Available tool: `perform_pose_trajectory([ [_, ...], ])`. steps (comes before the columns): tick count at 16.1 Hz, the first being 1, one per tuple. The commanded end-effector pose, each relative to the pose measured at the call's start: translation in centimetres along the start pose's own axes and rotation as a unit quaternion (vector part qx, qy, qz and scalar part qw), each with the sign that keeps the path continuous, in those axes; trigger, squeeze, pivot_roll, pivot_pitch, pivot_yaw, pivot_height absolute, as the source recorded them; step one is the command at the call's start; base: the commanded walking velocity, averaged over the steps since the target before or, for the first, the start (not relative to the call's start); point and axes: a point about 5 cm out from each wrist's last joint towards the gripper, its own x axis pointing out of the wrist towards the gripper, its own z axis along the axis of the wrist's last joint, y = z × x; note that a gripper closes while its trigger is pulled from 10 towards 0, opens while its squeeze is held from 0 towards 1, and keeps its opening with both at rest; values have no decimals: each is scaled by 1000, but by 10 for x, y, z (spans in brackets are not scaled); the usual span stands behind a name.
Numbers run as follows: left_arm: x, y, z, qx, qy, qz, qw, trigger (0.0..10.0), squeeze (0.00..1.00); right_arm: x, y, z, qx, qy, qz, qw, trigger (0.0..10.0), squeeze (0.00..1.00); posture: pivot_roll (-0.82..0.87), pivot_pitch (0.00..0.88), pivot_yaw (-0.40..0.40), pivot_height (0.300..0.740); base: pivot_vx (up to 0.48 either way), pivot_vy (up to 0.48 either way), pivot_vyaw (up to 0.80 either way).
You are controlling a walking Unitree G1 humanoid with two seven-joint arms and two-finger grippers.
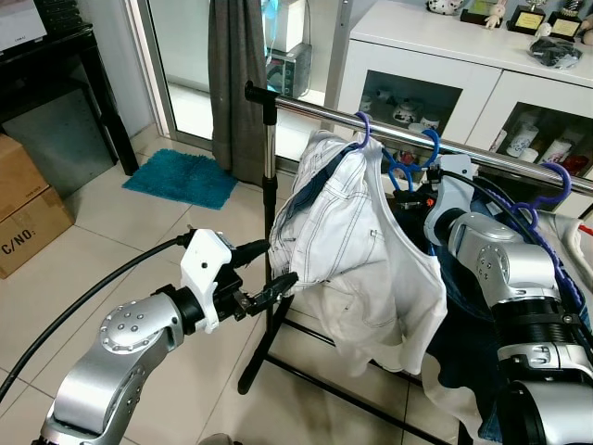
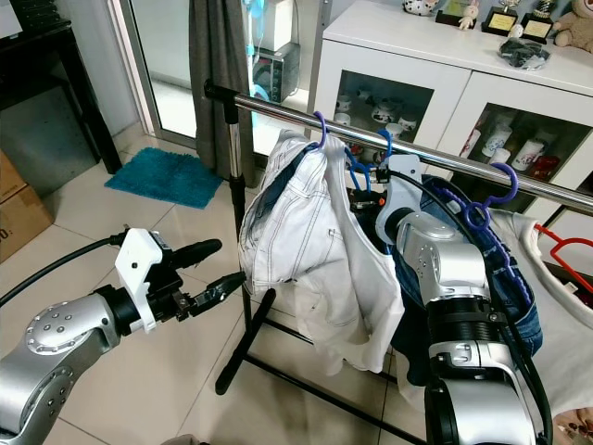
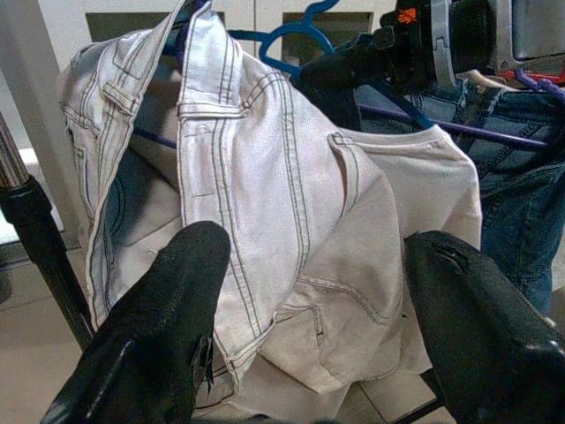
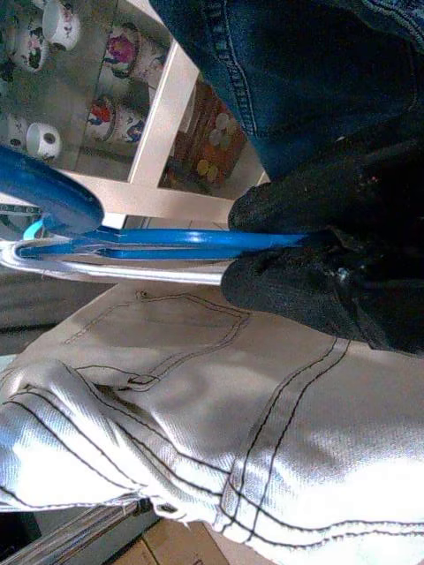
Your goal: Hang hanger
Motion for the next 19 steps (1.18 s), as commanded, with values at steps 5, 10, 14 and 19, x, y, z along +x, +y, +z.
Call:
perform_pose_trajectory([
  [5, 2, 2, -1, 14, 4, 26, 1000, 10000, 0, -7, 4, 8, -5, -40, 7, 999, 0, 0, 4, 0, -46, 740, 0, 0, 0],
  [10, 4, 8, -7, 10, 10, 107, 994, 10000, 0, -27, 3, 18, 5, -120, -28, 992, 0, 0, -1, 0, -48, 740, 0, 0, 0],
  [14, 2, 14, -8, -5, -1, 163, 987, 10000, 0, -50, 14, 11, 33, -171, -29, 984, 0, 0, -11, 0, -64, 740, 0, 0, 0],
  [19, 1, 9, -14, -14, 7, 165, 986, 10000, 0, -60, 43, -31, 55, -145, -14, 988, 0, 0, -15, 0, -69, 740, -59, 0, 0],
])
